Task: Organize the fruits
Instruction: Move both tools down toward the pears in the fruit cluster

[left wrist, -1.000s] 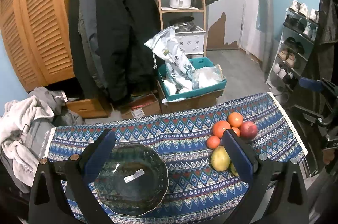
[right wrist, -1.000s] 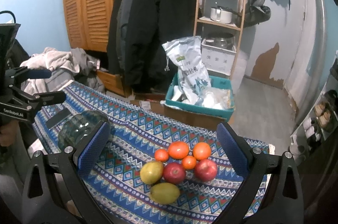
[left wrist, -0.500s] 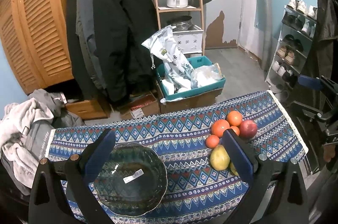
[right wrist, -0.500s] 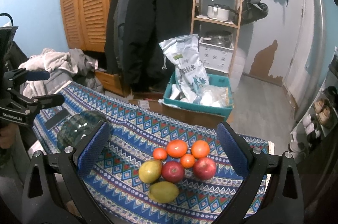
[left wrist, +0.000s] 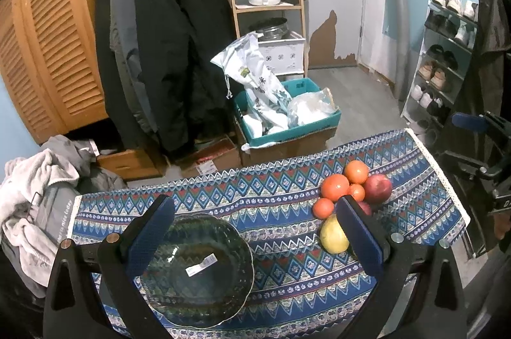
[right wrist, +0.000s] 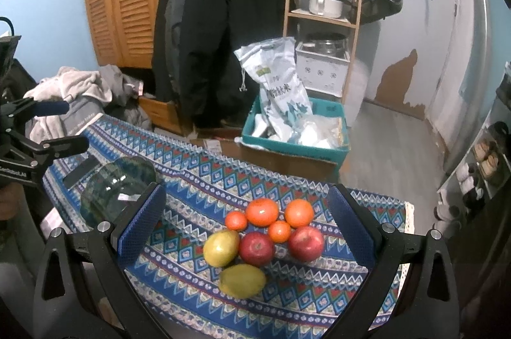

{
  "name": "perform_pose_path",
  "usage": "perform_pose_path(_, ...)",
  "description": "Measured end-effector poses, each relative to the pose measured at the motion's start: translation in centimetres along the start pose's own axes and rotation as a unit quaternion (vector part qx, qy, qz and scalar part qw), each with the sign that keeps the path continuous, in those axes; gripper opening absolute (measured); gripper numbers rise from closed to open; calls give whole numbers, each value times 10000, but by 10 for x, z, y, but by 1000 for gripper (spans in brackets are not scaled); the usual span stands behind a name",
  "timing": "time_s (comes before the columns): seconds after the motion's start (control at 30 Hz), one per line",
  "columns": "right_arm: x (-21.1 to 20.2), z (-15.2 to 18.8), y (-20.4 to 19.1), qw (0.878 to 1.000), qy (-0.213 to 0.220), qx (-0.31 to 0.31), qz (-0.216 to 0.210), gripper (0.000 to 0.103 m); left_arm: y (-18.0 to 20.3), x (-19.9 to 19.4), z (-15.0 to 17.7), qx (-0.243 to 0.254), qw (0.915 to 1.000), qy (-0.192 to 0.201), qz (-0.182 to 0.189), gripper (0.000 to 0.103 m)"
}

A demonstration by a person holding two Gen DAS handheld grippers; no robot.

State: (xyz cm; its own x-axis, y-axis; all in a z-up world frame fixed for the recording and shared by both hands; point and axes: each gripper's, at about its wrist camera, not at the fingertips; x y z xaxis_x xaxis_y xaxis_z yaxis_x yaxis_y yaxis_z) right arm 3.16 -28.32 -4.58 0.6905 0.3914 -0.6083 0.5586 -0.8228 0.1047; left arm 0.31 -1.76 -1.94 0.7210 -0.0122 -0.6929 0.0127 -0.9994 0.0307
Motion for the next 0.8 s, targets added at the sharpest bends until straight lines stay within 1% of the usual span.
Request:
perform_pose_path(0.17, 5, 7, 4, 9999, -105, 75, -17, 100, 1, 14, 5, 41, 9999, -151, -70, 102)
perform_pose_path(0.27, 14, 15, 6, 9996, -256, 124, -71, 100, 3, 25, 9, 72, 9996, -258, -72, 102)
perform_pose_path(0.43, 40, 34, 9, 9969, -714, 281, -197, 100, 9, 51, 21, 114, 9978, -646, 70, 102)
perform_pose_path(0.6, 67, 55, 11, 9915, -1216, 369, -266, 100, 20, 72, 35, 369, 9955, -868, 27, 102)
perform_pose_path(0.7, 84, 67, 9, 9867, -1530, 399, -364, 100, 26, 87, 45, 434, 9921, -1168, 140, 102)
perform_pose_path(0.8, 98, 76, 6, 9832, -1746, 342, -395, 100, 33, 105, 57, 481, 9877, -1475, 202, 102)
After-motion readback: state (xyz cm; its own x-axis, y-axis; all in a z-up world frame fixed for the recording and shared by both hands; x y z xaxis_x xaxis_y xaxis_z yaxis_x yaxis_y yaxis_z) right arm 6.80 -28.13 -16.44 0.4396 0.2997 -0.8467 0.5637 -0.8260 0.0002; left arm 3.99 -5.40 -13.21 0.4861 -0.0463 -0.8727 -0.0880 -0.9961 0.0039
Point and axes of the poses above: each gripper's, at about its wrist camera, not at the fingertips, and x roughly the way its jaws point, y to its right, z to its underside, and after that the axes turned 9 degrees about -x, right-handed
